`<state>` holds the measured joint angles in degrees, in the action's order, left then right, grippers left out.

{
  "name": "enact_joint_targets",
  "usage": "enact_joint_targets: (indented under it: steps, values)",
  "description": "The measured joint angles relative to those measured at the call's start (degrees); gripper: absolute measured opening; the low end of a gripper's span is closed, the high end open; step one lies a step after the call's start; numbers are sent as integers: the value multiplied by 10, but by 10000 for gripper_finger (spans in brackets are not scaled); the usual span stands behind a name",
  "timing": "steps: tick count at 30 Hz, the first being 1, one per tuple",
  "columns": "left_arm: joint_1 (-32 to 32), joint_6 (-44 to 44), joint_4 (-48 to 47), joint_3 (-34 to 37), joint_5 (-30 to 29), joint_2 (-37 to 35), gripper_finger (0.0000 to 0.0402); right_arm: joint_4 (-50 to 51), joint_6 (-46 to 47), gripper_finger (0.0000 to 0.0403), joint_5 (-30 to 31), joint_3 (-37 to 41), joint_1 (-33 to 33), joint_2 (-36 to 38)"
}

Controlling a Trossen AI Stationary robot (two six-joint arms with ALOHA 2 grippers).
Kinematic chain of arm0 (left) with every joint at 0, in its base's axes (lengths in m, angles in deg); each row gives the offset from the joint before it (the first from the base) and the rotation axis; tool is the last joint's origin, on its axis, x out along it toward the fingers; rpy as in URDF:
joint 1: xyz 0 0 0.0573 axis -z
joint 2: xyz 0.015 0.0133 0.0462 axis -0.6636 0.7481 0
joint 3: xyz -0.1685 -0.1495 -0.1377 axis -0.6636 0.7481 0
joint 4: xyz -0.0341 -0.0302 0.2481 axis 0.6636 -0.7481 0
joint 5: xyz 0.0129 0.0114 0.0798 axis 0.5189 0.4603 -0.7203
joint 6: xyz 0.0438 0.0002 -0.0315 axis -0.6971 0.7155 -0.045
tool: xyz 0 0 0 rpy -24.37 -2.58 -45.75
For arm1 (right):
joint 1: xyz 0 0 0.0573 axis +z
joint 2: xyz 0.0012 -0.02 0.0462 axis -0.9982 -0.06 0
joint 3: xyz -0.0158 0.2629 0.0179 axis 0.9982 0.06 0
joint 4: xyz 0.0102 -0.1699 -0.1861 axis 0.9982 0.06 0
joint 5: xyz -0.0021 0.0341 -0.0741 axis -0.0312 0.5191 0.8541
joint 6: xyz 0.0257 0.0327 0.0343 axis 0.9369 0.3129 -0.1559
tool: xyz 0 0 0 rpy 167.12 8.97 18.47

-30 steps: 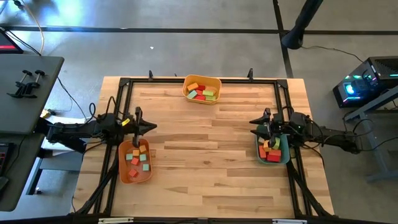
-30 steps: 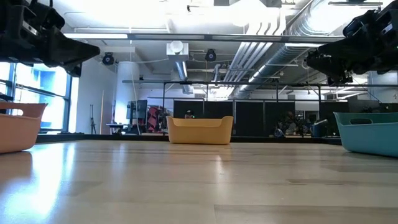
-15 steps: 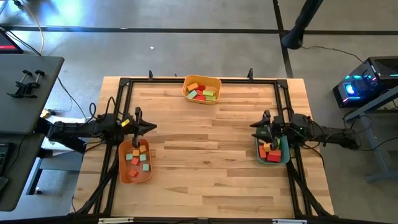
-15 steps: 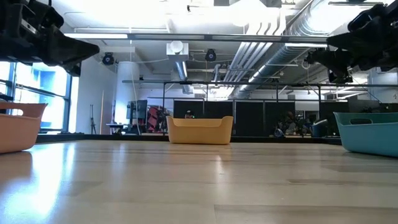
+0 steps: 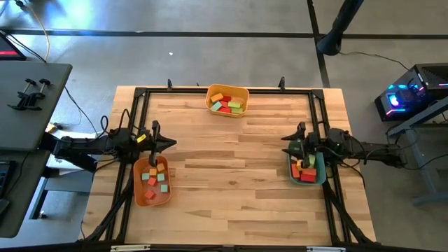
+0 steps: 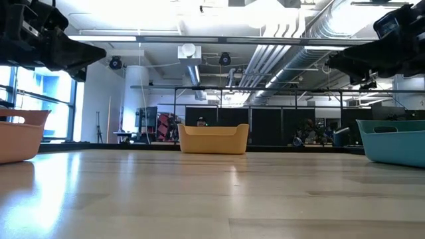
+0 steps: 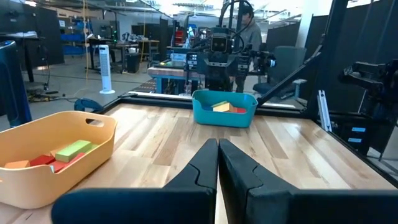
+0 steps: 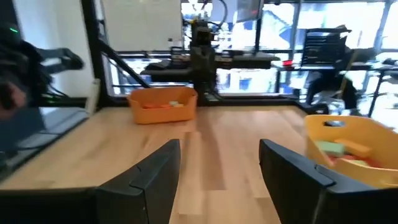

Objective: Sort blocks by size
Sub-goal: Return to Home Position

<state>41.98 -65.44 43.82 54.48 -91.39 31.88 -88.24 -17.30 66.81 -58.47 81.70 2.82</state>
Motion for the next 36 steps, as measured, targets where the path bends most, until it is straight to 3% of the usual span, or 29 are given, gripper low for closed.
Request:
enact_joint_targets:
  steps: [4,23,29,36]
  values:
    - [0,0,0,0,0,0,0,2,-19,214,26,0,0,0]
    - [0,-49,0,0,0,0,0,9,-19,214,26,0,0,0]
    - [0,8,0,0,0,0,0,9,-19,214,26,0,0,0]
    - [0,1,0,0,0,0,0,9,-19,214,26,0,0,0]
